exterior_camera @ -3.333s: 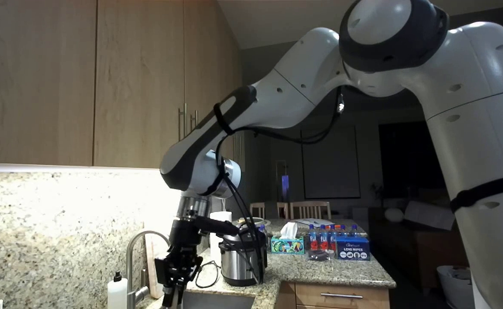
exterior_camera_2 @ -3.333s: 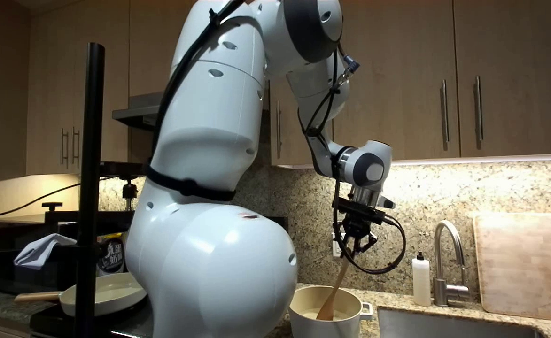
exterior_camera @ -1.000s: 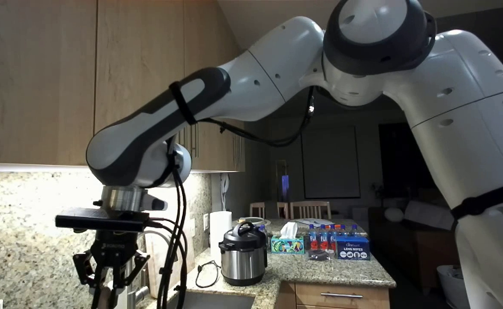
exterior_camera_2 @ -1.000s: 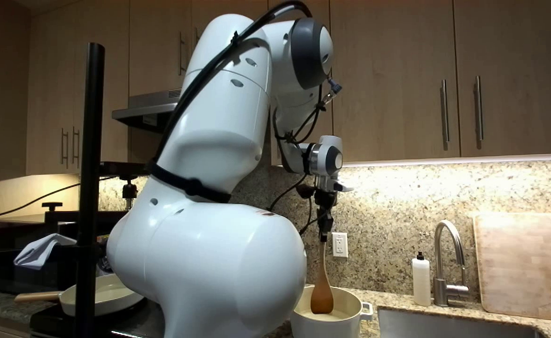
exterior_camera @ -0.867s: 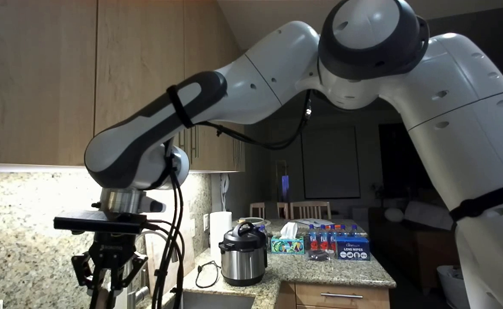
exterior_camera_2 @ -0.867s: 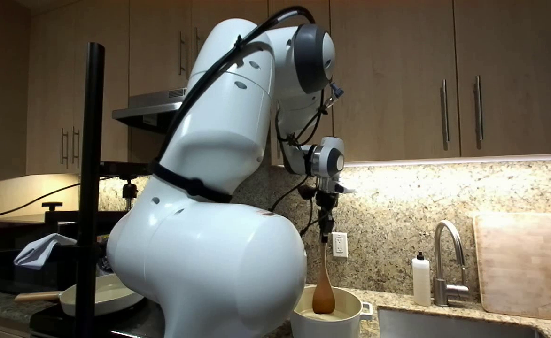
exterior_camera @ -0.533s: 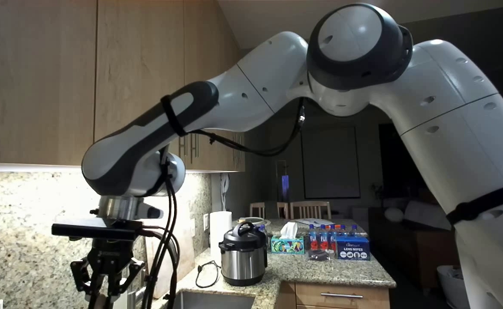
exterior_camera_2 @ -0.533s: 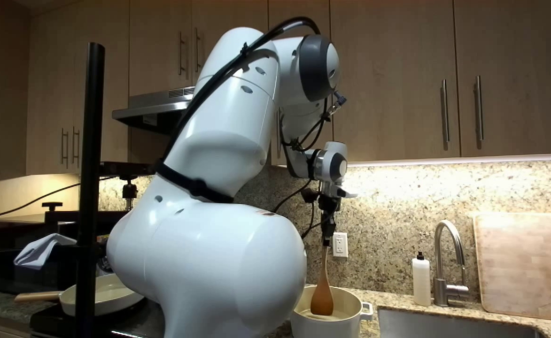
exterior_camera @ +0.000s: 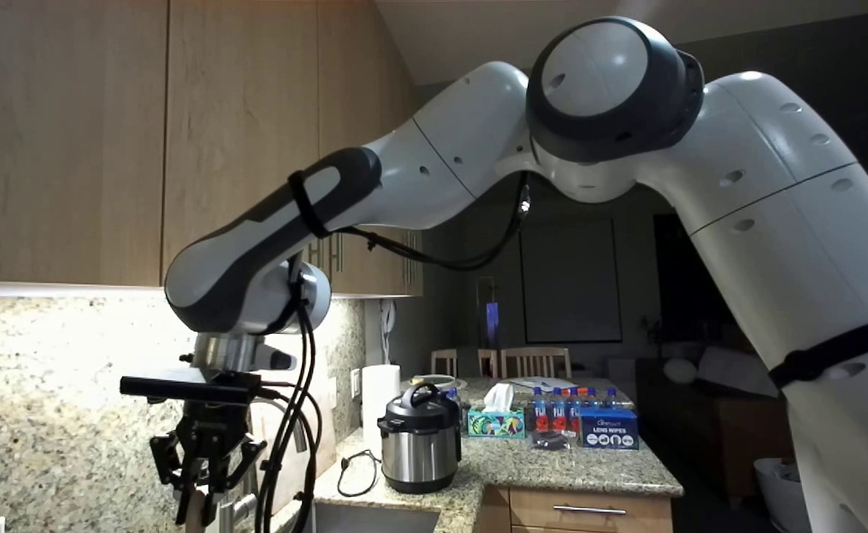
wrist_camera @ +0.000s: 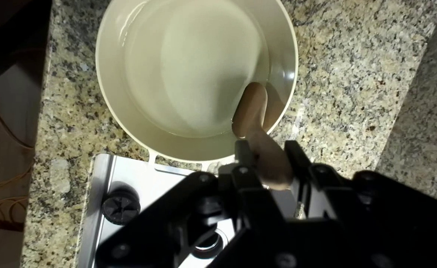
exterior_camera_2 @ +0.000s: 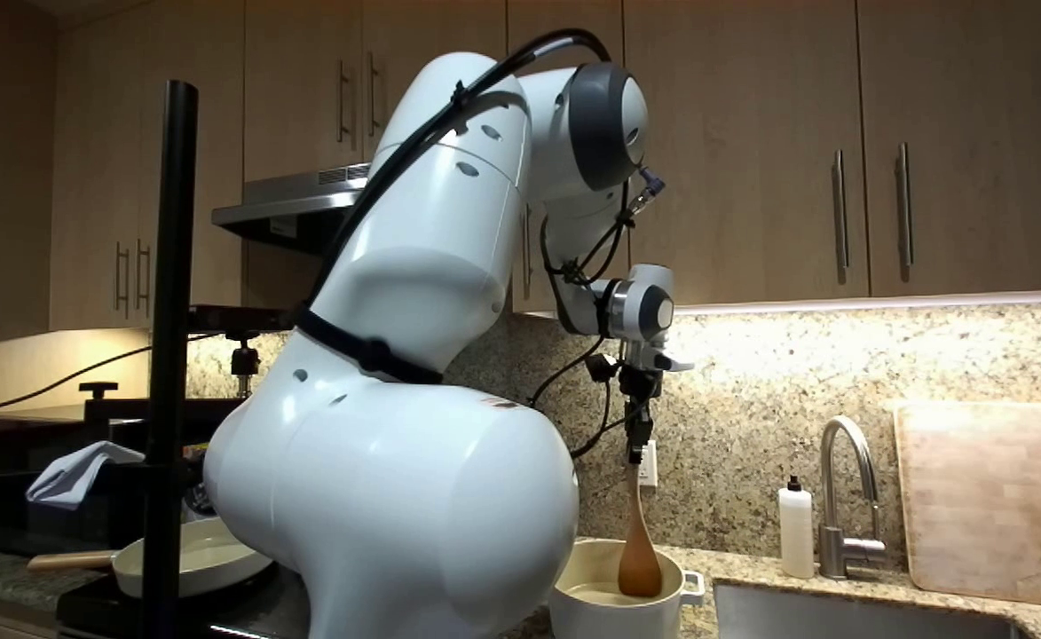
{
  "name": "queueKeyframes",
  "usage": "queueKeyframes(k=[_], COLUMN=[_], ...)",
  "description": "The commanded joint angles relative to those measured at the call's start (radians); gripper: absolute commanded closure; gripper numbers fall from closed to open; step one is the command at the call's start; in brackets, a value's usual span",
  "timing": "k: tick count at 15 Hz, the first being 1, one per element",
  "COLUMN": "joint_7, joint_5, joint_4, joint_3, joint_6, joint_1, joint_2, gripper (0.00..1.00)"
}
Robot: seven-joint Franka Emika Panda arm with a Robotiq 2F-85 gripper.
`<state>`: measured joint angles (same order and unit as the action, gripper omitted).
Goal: Use the spatula to stir the pot
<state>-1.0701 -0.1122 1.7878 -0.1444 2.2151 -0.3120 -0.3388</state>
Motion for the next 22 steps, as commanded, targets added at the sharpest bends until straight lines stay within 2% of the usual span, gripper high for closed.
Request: queueKeyframes(k=[1,8,14,18,22], joint_7=[-0.024,0.015,0.012,-0.002,0.005], joint_5=[-0.028,-0.189,-0.258,-0.271,-0.297], joint_4=[0.026,0.208,0.364,0.465,0.535], joint_3=[-0.01,-0.035,-0.047,-0.059,-0.077], joint_6=[-0.002,0.182,0.326,0.387,0.401], joint_1=[-0.003,0.017,0.013,0.007,0.011], joint_2=[0.008,0.044,0.1,0.172,0.24], gripper=[0.93,0.93,0.93,0.93,0.93])
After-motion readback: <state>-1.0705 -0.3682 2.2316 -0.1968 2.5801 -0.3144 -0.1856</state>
